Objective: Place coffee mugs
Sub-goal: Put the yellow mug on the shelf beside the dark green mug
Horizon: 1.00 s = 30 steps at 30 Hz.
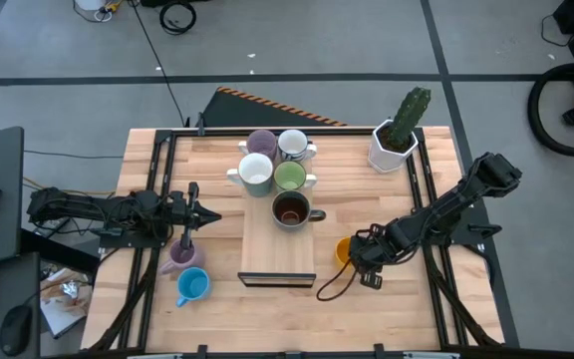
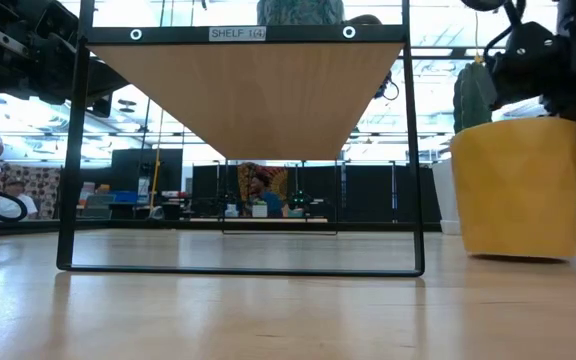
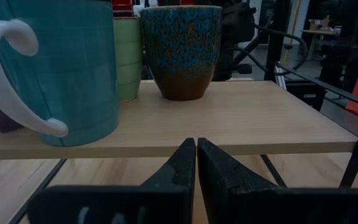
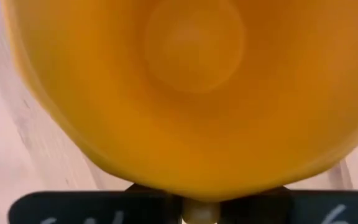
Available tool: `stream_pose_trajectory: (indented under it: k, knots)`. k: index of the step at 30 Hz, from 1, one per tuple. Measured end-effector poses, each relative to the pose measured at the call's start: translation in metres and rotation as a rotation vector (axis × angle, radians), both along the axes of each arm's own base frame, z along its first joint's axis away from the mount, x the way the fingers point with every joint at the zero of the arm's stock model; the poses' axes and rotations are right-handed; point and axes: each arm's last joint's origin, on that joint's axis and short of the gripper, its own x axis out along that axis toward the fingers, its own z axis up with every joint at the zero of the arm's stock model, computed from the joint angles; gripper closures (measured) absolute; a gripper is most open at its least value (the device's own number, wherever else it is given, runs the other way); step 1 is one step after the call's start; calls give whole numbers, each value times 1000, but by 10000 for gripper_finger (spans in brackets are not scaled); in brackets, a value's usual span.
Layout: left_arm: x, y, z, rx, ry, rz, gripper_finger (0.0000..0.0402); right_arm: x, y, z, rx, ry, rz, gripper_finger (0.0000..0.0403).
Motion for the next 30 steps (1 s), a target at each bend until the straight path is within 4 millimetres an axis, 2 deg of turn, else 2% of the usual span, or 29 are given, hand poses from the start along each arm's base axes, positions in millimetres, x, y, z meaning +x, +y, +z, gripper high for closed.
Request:
stream_pose_trajectory:
  k: [7, 14, 21, 26, 30]
  knots:
    - [0, 0, 0, 0, 0, 0, 379, 9, -4, 31, -44, 33, 77, 350]
    - [0, 0, 0, 0, 0, 0, 379, 13, -8, 78, -144, 65, 134, 350]
    - [0, 0, 0, 0, 0, 0, 379, 16, -9, 125, -202, 2, 127, 350]
    - [0, 0, 0, 0, 0, 0, 379, 20, -7, 145, -183, -74, 150, 350]
    - [0, 0, 0, 0, 0, 0, 379, 21, -6, 151, -174, -98, 156, 350]
